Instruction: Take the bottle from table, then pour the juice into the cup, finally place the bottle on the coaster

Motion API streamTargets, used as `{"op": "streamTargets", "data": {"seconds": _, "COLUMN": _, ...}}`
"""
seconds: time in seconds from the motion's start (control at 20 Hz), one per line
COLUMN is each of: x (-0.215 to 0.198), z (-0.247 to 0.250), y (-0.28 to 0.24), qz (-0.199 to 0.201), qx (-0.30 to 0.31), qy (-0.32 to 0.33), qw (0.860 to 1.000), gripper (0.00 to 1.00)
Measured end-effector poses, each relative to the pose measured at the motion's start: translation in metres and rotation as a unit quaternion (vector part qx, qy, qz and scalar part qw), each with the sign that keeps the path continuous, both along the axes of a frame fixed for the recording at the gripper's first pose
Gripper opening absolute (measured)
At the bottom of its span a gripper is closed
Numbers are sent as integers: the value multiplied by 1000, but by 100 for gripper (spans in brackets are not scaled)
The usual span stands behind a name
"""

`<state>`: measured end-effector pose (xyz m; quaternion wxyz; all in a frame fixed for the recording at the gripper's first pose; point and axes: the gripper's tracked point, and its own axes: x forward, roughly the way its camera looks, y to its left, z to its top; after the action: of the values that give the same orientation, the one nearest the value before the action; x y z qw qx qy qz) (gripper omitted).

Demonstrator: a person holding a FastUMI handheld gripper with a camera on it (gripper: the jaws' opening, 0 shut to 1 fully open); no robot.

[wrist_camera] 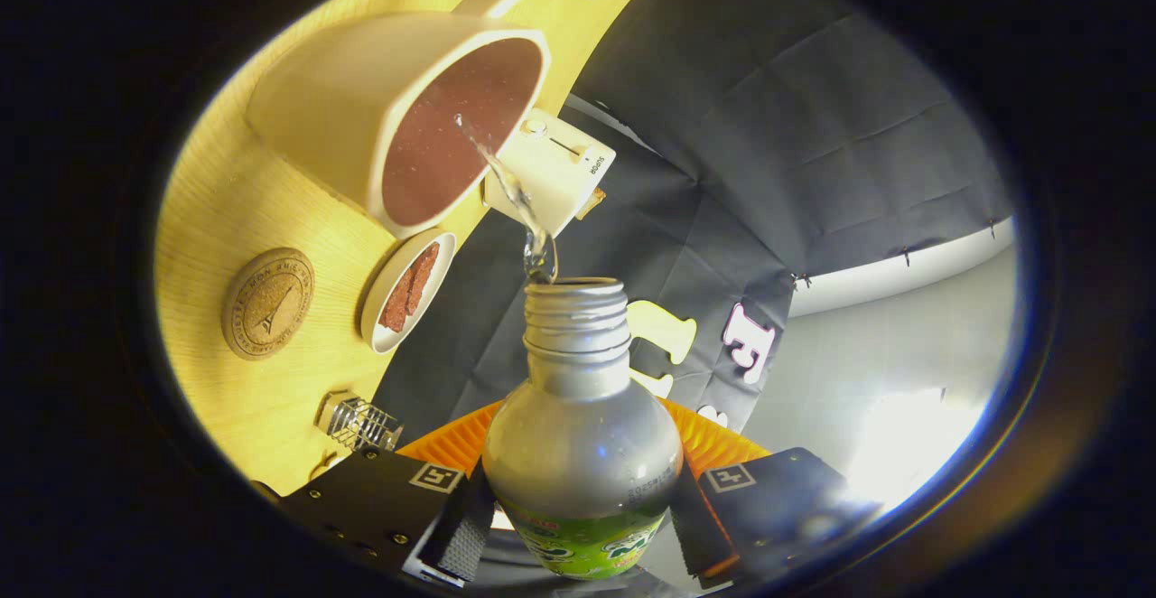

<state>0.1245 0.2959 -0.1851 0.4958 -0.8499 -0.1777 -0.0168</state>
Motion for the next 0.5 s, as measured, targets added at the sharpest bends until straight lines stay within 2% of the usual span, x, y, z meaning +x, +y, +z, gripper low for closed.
{"op": "streamTargets", "data": {"seconds": 0.5, "x": -4, "z": -3, "y": 10, "qz": 23, "qx": -65, "qy": -36, "qw": 997, "gripper": 81}}
